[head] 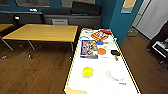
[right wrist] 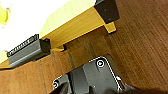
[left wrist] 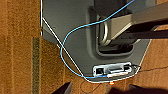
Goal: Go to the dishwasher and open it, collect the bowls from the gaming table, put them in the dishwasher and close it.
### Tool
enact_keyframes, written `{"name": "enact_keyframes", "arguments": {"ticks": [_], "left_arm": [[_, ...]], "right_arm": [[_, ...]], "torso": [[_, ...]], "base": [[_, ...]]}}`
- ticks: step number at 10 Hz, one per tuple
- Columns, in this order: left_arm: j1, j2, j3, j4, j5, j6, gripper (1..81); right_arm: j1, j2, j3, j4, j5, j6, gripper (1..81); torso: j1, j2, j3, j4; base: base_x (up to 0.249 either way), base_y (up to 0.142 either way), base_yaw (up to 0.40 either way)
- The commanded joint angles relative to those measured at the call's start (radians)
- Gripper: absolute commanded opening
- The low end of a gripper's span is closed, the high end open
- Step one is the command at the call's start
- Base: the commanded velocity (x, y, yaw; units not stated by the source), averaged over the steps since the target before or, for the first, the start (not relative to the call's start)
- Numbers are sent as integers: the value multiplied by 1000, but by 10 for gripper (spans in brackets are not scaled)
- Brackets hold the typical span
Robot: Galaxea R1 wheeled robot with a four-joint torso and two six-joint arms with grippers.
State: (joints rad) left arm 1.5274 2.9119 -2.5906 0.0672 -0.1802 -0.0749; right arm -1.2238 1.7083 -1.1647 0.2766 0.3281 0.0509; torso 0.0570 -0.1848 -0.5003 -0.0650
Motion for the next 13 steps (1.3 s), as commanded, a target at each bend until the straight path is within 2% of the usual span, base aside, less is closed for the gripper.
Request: {"name": "enact_keyframes", "arguments": {"ticks": [1,3,6,8,11,12,13], "left_arm": [[4,-9,3,-13,62,4,811],[3,-9,3,-23,62,4,811],[1,-8,3,-36,62,4,811],[0,-8,3,-40,62,4,811],[0,-6,3,-63,62,4,811],[0,-6,3,-66,61,4,811],[0,-5,3,-70,62,4,811]], "right_arm": [[228,-152,-27,163,-179,3,811],[324,-142,-78,214,-244,4,811],[431,-90,-163,259,-277,4,811],[542,-53,-202,265,-372,4,811],[694,-22,-240,314,-434,6,811],[729,3,-287,340,-480,6,811],[746,21,-331,366,-488,4,811]], "torso": [[0,0,0,0],[0,0,-9,0],[1,0,-9,0],[1,0,-9,0],[1,1,-9,0],[1,1,-9,0],[1,1,-9,0]], "base": [[0,0,0],[0,0,0],[0,0,0],[0,0,0],[0,0,0],[0,0,0],[0,0,0]]}}
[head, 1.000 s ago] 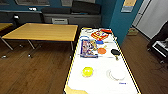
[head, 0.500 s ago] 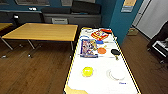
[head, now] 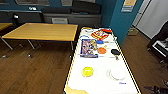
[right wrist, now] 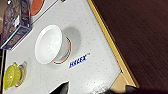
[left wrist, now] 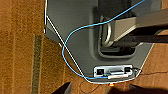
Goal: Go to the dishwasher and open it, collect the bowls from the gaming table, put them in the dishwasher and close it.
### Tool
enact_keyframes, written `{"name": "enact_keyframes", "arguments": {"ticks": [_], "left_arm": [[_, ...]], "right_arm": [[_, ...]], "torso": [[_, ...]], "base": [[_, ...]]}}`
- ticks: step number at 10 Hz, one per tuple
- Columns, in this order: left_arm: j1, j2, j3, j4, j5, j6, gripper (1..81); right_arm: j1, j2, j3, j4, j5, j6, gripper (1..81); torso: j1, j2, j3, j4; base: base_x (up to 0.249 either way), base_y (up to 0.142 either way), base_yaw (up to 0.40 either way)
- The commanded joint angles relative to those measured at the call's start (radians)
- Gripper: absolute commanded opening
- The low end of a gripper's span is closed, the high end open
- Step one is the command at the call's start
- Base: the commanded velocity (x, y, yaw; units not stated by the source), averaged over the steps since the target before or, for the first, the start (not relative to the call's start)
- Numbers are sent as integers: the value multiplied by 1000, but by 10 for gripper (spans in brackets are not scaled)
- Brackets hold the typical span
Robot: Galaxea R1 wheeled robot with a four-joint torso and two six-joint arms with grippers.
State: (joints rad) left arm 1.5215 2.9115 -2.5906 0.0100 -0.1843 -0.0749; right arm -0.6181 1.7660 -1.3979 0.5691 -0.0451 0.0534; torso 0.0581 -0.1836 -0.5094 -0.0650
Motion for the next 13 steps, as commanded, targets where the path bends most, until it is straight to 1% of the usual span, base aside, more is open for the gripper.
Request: {"name": "enact_keyframes", "arguments": {"ticks": [1,3,4,5,6,7,9,10,13], "left_arm": [[6,-4,3,-13,65,4,811],[1,-4,3,-15,66,4,811],[0,-4,3,-15,66,4,811],[0,-6,3,-22,66,3,811],[-4,-6,3,-28,68,4,811],[-7,-6,3,-28,68,4,811],[-11,-6,3,-28,69,4,811],[-11,-6,1,-30,69,4,811],[-10,8,-34,-42,71,4,811]], "right_arm": [[155,-18,-123,78,-116,2,811],[186,25,-151,80,-107,3,811],[206,46,-167,97,-111,19,811],[226,69,-194,118,-111,52,811],[240,94,-229,127,-113,100,811],[252,117,-252,127,-114,123,811],[270,189,-315,129,-114,126,811],[275,227,-350,141,-114,128,811],[277,342,-467,158,-131,126,811]], "torso": [[0,0,0,0],[0,0,0,0],[0,0,0,0],[0,0,0,0],[0,0,0,0],[0,0,-1,0],[1,0,-1,0],[1,0,-1,0],[1,1,-1,0]], "base": [[0,0,0],[0,0,0],[0,0,0],[0,0,0],[0,0,0],[0,0,0],[0,0,0],[0,0,0],[0,0,0]]}}
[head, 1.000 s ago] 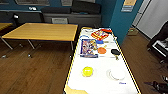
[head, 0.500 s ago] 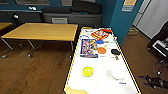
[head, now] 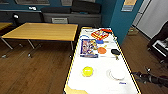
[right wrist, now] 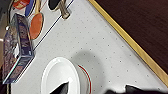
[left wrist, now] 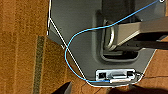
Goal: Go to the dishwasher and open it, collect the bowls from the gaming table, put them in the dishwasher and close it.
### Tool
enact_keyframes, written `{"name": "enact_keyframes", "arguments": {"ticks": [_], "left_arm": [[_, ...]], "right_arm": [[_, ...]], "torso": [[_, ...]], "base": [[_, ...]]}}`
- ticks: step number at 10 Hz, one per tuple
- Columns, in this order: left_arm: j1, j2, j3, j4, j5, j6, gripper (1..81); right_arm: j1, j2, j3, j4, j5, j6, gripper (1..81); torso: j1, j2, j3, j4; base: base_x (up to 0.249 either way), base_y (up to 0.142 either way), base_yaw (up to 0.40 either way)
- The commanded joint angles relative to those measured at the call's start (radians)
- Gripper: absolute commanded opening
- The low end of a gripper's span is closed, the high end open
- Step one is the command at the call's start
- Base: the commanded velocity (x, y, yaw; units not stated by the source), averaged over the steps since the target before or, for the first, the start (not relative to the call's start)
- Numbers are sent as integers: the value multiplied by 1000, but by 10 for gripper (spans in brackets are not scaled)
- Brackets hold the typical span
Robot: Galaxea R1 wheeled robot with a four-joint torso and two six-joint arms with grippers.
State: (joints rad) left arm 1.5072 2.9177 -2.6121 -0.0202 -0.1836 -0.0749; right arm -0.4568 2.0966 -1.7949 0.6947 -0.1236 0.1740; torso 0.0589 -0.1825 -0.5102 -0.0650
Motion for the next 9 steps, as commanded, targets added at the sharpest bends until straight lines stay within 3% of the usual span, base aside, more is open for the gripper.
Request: {"name": "enact_keyframes", "arguments": {"ticks": [1,9], "left_arm": [[5,8,-23,-12,70,4,811],[2,17,-31,-12,79,4,811]], "right_arm": [[115,41,-95,31,-54,5,811],[94,210,-207,35,-51,28,811]], "torso": [[0,0,0,0],[0,1,-1,0]], "base": [[0,0,0],[0,0,0]]}}
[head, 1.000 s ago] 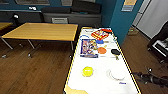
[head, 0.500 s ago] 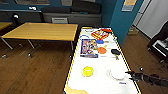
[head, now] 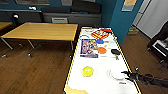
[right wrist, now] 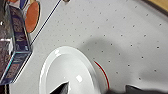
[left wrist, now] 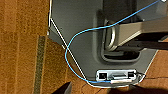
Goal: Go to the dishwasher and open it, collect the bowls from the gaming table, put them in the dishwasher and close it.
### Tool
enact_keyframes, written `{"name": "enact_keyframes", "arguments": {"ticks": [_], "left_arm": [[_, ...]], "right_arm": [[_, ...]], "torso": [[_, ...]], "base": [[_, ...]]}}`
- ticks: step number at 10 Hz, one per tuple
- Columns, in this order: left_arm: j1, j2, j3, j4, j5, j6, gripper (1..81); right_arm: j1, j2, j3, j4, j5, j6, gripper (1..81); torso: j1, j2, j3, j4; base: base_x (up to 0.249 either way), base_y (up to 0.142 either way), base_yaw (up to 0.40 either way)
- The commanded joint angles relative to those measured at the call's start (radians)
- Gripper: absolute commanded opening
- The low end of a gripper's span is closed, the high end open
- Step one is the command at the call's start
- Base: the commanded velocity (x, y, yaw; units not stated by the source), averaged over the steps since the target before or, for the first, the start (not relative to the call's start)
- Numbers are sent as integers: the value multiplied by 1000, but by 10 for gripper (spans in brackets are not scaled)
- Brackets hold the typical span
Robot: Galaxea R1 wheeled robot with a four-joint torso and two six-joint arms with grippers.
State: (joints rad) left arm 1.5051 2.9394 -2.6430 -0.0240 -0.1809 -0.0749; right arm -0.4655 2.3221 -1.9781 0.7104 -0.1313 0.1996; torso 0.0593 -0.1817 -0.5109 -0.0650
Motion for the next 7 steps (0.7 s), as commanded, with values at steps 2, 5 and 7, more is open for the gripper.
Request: {"name": "enact_keyframes", "arguments": {"ticks": [2,5,7], "left_arm": [[4,-9,-2,-10,80,4,811],[5,-9,-2,-14,80,4,811],[5,-9,-2,-16,81,4,811]], "right_arm": [[89,31,-62,23,-44,3,811],[67,84,-120,23,-36,3,811],[74,76,-116,27,-45,10,10]], "torso": [[0,0,0,0],[0,0,0,0],[0,0,-1,0]], "base": [[0,0,0],[0,0,0],[0,0,0]]}}
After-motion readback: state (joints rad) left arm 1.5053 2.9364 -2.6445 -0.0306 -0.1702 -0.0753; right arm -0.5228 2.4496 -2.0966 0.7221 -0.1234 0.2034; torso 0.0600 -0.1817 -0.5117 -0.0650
